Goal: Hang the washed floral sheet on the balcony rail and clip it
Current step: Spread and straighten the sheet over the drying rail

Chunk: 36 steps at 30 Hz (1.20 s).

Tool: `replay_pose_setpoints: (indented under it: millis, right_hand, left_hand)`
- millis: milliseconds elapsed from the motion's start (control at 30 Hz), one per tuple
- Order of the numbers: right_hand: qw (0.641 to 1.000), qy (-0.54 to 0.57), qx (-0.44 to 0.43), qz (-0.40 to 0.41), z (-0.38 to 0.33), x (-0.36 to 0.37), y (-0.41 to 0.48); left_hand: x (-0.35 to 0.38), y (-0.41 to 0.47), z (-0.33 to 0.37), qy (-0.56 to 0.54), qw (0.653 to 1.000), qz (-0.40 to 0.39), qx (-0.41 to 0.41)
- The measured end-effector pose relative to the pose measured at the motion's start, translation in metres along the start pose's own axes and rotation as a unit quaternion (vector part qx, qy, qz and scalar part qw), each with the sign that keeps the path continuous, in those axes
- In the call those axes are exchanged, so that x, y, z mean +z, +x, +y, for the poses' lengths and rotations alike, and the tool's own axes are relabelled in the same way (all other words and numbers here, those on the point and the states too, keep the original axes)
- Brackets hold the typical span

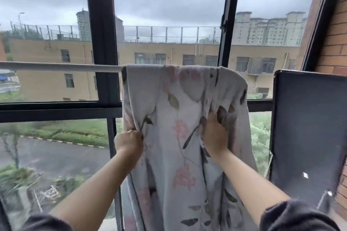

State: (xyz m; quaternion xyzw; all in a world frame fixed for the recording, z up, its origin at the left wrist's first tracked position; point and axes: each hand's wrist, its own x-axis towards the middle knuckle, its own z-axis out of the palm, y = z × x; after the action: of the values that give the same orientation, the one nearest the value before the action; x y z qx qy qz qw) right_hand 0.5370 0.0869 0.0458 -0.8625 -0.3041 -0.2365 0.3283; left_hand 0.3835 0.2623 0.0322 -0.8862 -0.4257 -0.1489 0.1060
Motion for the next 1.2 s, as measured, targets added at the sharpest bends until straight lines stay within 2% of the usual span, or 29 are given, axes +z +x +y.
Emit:
replay_pose_setpoints:
  millis: [67,133,200,267,433,500,567,633,733,800,867,933,1033,1100,1200]
  right_hand:
    - [0.999,-0.034,0.023,-0.035,0.014,0.005,-0.015]
    - [0.990,-0.139,0.013,-0.035,0.026,0.005,-0.028]
    - [0.973,-0.215,0.007,-0.080,0.032,0.006,-0.039]
    - [0.975,-0.197,0.018,-0.102,0.036,0.013,-0.048]
    - [0.990,-0.031,0.091,-0.099,0.033,0.013,-0.060]
    - [0.995,-0.029,0.039,-0.090,0.032,0.017,-0.062]
    - [0.998,-0.001,0.011,-0.067,0.036,0.029,-0.060]
    - [0.997,0.042,0.016,-0.065,0.037,0.035,-0.059]
    - [0.994,0.059,0.022,-0.087,0.033,0.026,-0.057]
    - [0.993,0.078,0.032,-0.079,0.030,0.017,-0.056]
    - [0.993,0.104,0.045,-0.039,0.026,0.011,-0.044]
    - [0.993,0.102,0.057,-0.025,0.023,0.004,-0.031]
    - [0.998,0.033,0.031,-0.053,0.027,0.003,-0.025]
    - [0.998,0.030,0.024,-0.044,0.033,0.009,-0.032]
    - [0.998,0.044,0.027,-0.029,0.037,0.013,-0.043]
  left_hand:
    - [0.029,-0.015,-0.002,0.022,0.999,-0.039,0.009]
    - [0.050,-0.029,-0.004,0.030,0.997,-0.064,0.010]
    - [0.061,-0.039,-0.005,0.027,0.996,-0.086,-0.003]
    - [0.069,-0.047,-0.006,0.016,0.994,-0.105,-0.019]
    - [0.072,-0.056,-0.011,-0.024,0.991,-0.125,-0.041]
    - [0.074,-0.056,-0.013,-0.083,0.983,-0.151,-0.059]
    - [0.075,-0.055,-0.015,-0.207,0.959,-0.174,-0.085]
    - [0.067,-0.055,-0.017,-0.335,0.927,-0.151,-0.075]
    - [0.036,-0.053,-0.013,-0.510,0.857,-0.046,-0.051]
    - [0.016,-0.046,-0.010,-0.567,0.822,0.016,-0.045]
    - [-0.006,-0.034,-0.006,-0.585,0.807,0.068,-0.056]
    - [-0.029,-0.025,-0.002,-0.558,0.821,0.098,-0.069]
    - [-0.039,-0.025,0.004,-0.460,0.878,0.098,-0.087]
    - [-0.028,-0.030,0.006,-0.401,0.907,0.102,-0.084]
    - [-0.007,-0.034,0.006,-0.355,0.924,0.115,-0.079]
